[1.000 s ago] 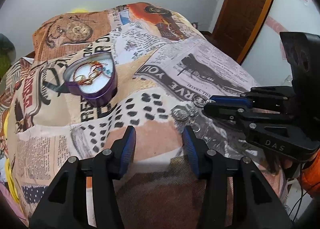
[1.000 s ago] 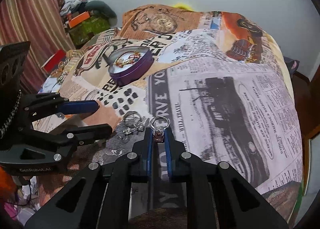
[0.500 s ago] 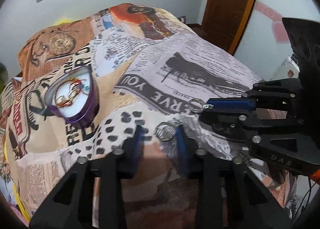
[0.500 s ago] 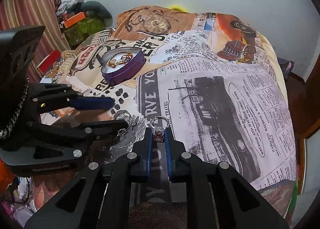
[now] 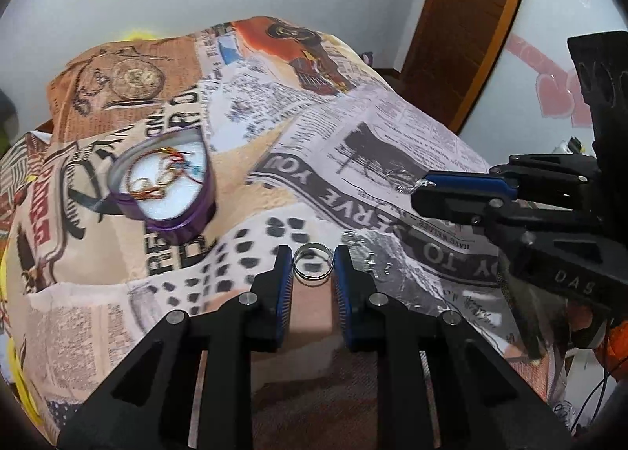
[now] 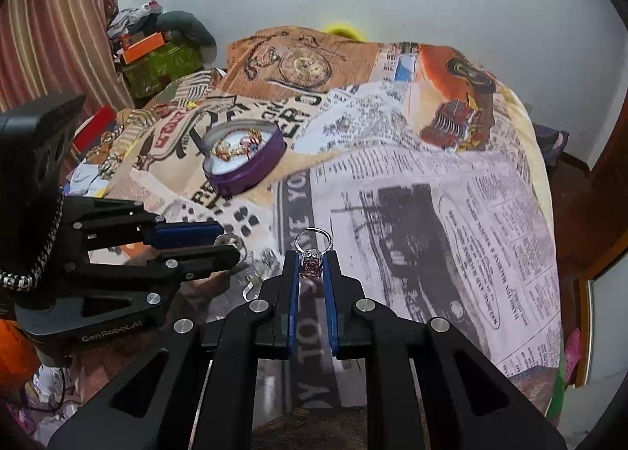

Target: Organize jewelry

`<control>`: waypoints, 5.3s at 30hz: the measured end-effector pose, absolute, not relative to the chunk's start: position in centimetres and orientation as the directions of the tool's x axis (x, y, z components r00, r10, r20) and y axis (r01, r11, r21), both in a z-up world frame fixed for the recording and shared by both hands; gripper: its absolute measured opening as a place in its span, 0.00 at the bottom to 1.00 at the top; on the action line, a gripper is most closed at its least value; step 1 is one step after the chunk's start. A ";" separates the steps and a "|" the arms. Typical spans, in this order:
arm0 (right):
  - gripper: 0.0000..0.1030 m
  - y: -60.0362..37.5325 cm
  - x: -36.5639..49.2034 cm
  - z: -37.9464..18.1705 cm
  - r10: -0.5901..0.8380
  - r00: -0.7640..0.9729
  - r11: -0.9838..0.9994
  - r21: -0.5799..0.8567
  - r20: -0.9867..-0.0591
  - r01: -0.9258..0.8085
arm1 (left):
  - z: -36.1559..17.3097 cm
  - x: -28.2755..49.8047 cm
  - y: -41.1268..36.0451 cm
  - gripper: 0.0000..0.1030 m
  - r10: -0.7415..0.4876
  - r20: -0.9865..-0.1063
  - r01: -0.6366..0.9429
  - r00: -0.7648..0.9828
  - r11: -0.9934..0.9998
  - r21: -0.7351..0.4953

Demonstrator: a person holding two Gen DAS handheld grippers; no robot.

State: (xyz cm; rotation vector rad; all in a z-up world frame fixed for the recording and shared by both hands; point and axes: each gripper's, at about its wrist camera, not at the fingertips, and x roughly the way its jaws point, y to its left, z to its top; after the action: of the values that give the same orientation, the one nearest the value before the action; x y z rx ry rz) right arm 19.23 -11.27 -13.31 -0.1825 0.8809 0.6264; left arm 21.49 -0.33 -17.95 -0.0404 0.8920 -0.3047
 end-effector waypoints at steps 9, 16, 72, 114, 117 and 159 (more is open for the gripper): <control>0.10 -9.1 19.3 -11.0 0.469 0.500 0.790 0.093 -0.728 -0.606 | -15.2 20.5 3.8 0.20 -0.215 -0.713 0.168 0.668 0.976 -0.137; 0.10 -6.8 19.8 -9.5 0.505 0.509 0.770 0.097 -0.698 -0.631 | -13.6 20.7 6.7 0.20 -0.169 -0.681 0.114 0.712 0.986 -0.126; 0.11 2.3 29.6 -15.7 0.440 0.325 0.684 0.078 -0.837 -0.725 | -17.6 30.6 12.6 0.29 -0.132 -0.759 0.051 0.637 0.990 -0.130; 0.36 -1.1 22.8 -8.5 0.397 0.515 0.724 -0.085 -0.760 -0.684 | -11.4 22.5 11.0 0.43 -0.101 -0.684 0.023 0.723 0.992 -0.122; 0.36 -2.4 21.7 -7.9 0.392 0.539 0.738 -0.095 -0.745 -0.668 | -10.8 21.7 10.1 0.43 -0.113 -0.677 0.037 0.727 0.991 -0.126; 0.37 -13.9 19.1 -14.2 0.357 0.448 0.847 0.082 -0.819 -0.526 | -18.6 21.8 -3.1 0.01 -0.340 -0.778 0.255 0.527 0.937 -0.237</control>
State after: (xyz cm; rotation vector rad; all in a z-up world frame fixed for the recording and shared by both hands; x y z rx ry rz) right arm 19.05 -13.86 -14.16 -0.1947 0.9615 0.5503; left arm 21.83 -3.09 -18.59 -0.0982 0.9513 -0.3563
